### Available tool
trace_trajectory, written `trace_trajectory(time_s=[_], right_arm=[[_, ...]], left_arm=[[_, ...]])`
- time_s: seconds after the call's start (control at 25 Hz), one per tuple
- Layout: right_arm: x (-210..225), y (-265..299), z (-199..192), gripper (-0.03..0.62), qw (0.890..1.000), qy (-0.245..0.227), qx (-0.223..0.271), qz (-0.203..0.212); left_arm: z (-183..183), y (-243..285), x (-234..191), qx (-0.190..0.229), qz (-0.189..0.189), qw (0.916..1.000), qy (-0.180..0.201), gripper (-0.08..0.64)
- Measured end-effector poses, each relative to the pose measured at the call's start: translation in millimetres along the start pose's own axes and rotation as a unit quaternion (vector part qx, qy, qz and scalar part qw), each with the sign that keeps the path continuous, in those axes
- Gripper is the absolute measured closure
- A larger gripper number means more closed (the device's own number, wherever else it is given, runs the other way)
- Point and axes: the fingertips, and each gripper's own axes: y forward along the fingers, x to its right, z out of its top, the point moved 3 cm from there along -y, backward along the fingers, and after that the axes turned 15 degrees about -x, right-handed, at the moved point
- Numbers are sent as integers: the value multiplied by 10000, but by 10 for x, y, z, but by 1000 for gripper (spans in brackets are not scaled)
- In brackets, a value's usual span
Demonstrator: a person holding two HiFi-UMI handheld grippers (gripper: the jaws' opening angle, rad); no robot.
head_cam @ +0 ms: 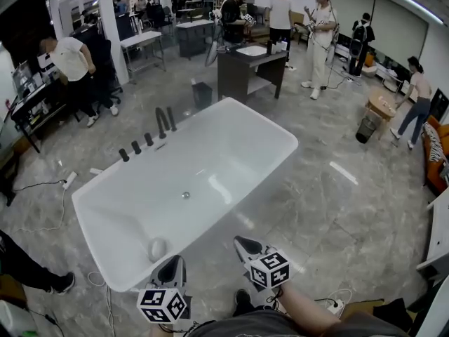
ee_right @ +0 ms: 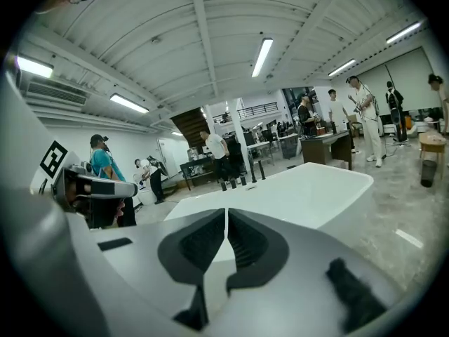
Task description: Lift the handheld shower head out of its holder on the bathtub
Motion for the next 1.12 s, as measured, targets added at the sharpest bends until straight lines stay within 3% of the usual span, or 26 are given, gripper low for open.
trace_trajectory(time_s=[0.36, 0.52, 0.68, 0.92, 1.12], right_arm=[[711, 5, 220, 565, 9997, -111, -15, 232], [917, 29, 248, 565, 9997, -18, -19, 252], [1028, 103, 239, 565, 9996, 28, -94, 281], [1175, 253, 294, 565, 9996, -9, -189, 200], [1387, 496, 533, 565, 9998, -100, -196, 27]], left_arm=[[349, 538, 295, 216, 354, 9991, 117, 528], [415, 698, 389, 138, 240, 9996, 17, 527], [427, 829, 432, -114, 167, 9996, 179, 526], [547, 1090, 128, -72, 376, 9992, -143, 526], [752, 1449, -184, -3, 292, 9989, -355, 527]])
